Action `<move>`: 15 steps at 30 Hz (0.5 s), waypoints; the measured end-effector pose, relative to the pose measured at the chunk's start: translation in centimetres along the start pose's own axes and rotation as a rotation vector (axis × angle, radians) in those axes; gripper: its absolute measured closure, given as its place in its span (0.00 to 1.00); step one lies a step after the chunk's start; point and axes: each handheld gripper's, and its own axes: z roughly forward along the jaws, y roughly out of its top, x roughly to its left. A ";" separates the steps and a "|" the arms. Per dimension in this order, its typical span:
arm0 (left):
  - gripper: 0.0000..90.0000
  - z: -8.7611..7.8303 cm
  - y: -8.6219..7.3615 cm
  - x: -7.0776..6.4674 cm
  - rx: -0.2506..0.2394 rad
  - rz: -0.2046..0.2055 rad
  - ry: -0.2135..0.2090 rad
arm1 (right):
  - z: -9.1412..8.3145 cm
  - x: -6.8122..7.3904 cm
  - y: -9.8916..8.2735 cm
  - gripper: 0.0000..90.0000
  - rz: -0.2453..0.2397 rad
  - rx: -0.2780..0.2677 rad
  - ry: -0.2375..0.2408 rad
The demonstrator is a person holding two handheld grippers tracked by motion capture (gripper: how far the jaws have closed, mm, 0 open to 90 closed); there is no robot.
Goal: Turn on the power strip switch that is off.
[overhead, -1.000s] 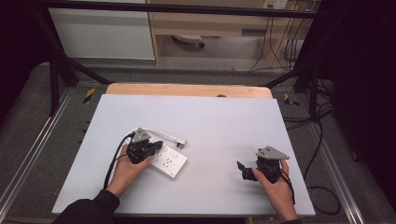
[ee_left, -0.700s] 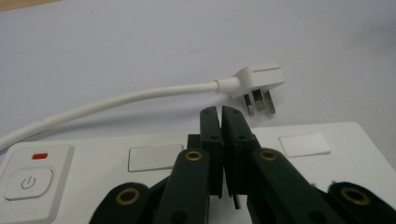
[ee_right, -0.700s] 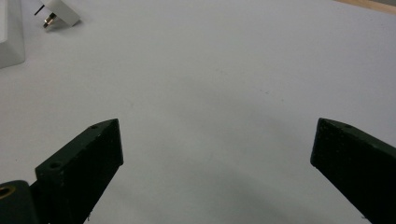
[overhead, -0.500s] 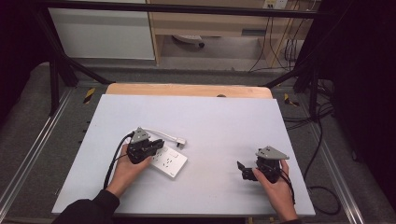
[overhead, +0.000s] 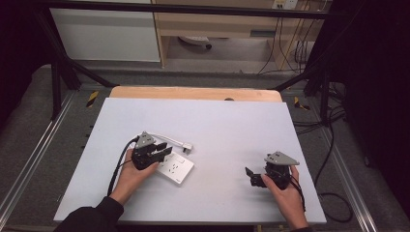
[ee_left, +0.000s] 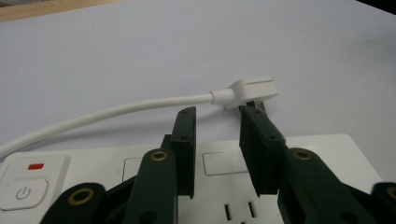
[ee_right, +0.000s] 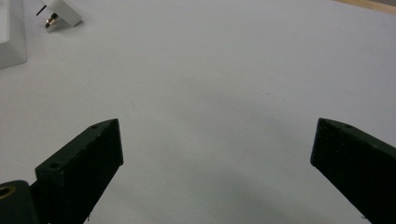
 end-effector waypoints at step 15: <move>0.57 0.0 0.2 -0.3 -0.027 -0.005 -0.021 | 0.0 0.0 0.0 0.03 0.000 0.001 0.000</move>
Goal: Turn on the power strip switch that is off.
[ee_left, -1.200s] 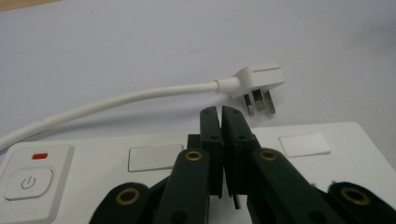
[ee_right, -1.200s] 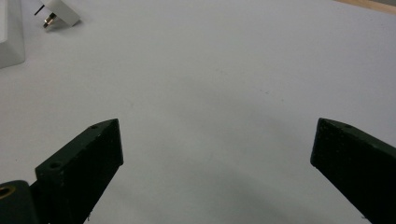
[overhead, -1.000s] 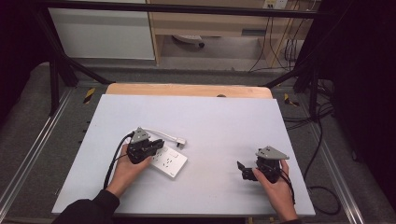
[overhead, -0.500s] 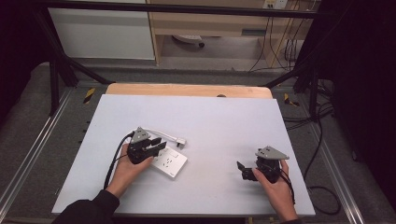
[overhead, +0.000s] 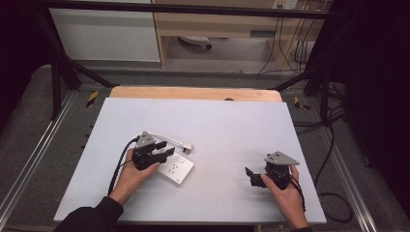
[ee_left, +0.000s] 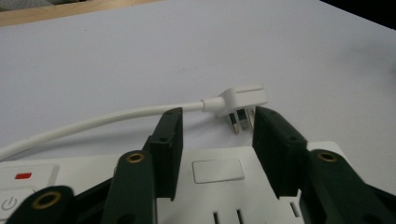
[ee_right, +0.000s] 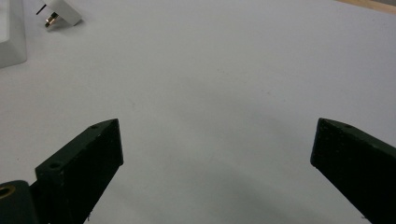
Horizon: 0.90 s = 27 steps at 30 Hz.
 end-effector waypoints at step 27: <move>0.08 -0.1 0.6 -0.7 -0.034 -0.020 -0.002 | 0.0 0.1 0.0 0.03 0.003 0.003 0.005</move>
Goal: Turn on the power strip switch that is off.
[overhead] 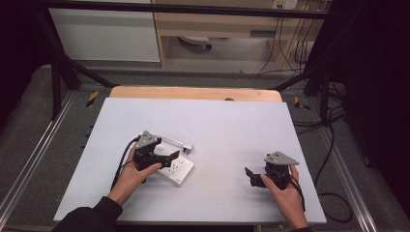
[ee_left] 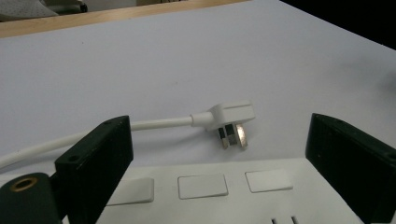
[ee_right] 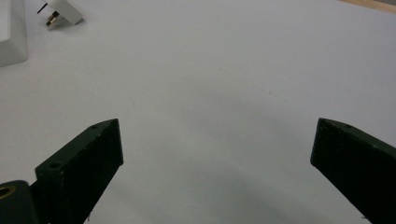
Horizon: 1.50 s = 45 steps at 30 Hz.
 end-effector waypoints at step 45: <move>0.07 -6.1 2.3 1.9 -0.027 -0.025 0.051 | 0.0 0.0 0.1 0.03 -0.008 -0.012 0.011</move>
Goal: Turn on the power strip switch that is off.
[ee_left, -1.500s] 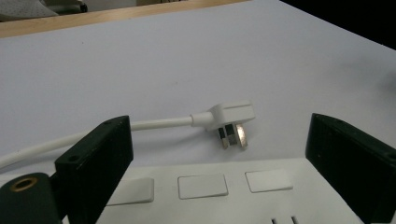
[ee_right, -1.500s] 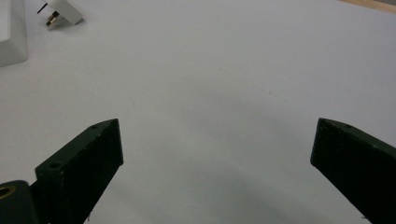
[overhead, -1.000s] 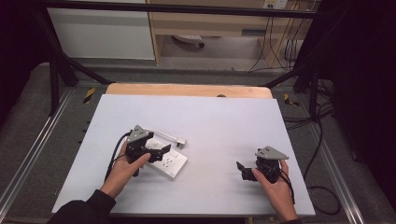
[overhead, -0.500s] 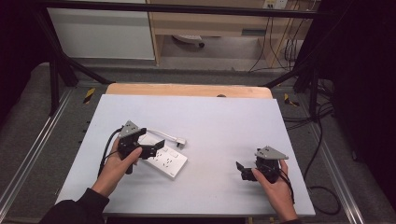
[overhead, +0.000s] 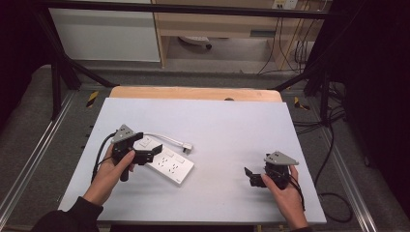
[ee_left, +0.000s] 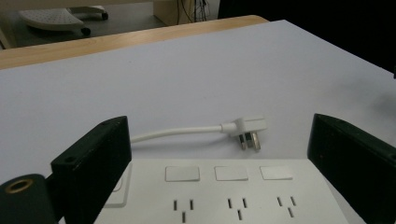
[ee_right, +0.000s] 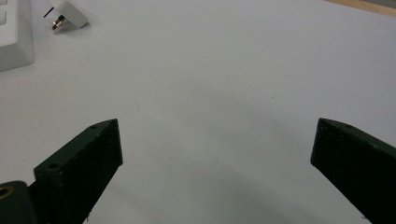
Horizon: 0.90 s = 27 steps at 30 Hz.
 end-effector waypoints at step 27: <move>0.07 -7.5 -2.8 2.8 -0.049 -0.036 0.065 | 0.0 0.0 0.0 0.03 0.001 0.004 -0.006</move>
